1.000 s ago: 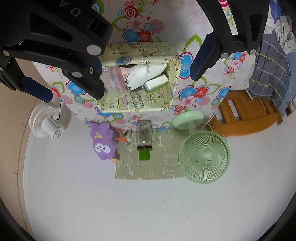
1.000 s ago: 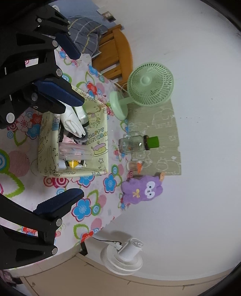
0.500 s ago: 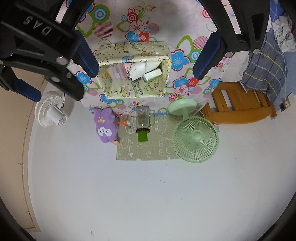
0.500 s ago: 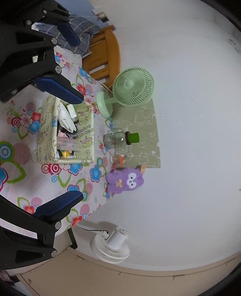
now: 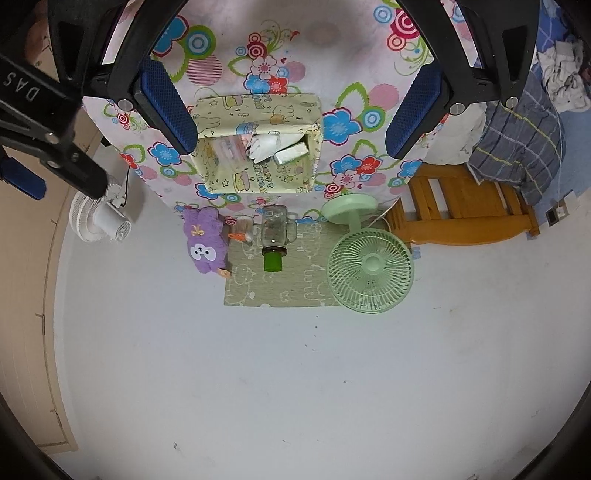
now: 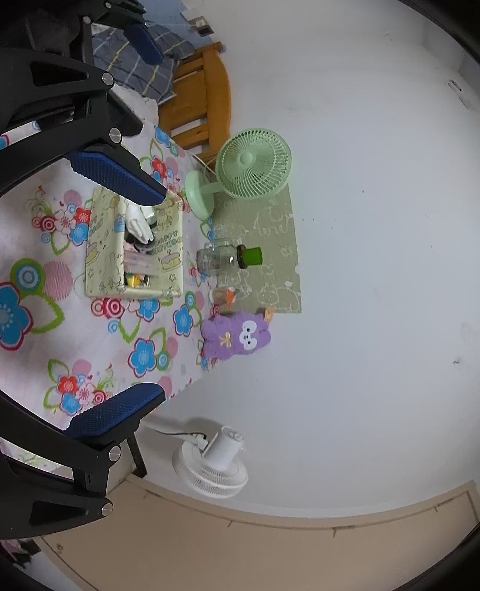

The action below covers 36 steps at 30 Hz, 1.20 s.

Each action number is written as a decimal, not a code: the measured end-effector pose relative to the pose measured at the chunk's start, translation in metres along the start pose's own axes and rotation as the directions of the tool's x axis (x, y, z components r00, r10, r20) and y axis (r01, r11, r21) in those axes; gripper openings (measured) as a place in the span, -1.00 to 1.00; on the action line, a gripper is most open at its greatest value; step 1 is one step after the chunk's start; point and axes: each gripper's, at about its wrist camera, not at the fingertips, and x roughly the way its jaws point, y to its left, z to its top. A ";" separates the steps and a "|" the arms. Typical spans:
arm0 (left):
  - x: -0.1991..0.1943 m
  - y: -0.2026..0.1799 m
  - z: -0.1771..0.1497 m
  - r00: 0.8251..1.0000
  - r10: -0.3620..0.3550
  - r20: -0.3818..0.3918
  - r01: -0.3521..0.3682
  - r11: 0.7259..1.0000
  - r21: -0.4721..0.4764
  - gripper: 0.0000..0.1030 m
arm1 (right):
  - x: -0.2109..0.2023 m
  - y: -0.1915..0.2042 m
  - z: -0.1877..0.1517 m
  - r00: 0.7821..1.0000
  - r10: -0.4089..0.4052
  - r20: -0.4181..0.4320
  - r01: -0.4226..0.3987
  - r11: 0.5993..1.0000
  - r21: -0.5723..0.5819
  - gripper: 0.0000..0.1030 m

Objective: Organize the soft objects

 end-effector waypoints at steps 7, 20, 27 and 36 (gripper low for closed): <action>-0.016 0.008 -0.006 1.000 0.005 0.019 -0.005 1.000 -0.018 1.00 | -0.014 -0.004 -0.007 1.000 -0.013 0.010 0.013 1.000 0.015 0.91; -0.026 0.006 -0.008 0.999 0.001 0.034 0.000 1.000 -0.027 1.00 | -0.022 -0.004 -0.011 1.000 -0.009 0.011 0.009 1.000 0.012 0.91; -0.028 0.003 -0.007 0.999 0.008 0.036 -0.007 0.999 -0.036 1.00 | -0.021 -0.006 -0.011 1.000 -0.006 0.006 0.006 1.000 0.012 0.91; -0.029 0.002 -0.007 0.999 0.010 0.038 -0.008 0.999 -0.034 1.00 | -0.020 -0.007 -0.011 1.000 -0.004 0.008 0.004 1.000 0.015 0.91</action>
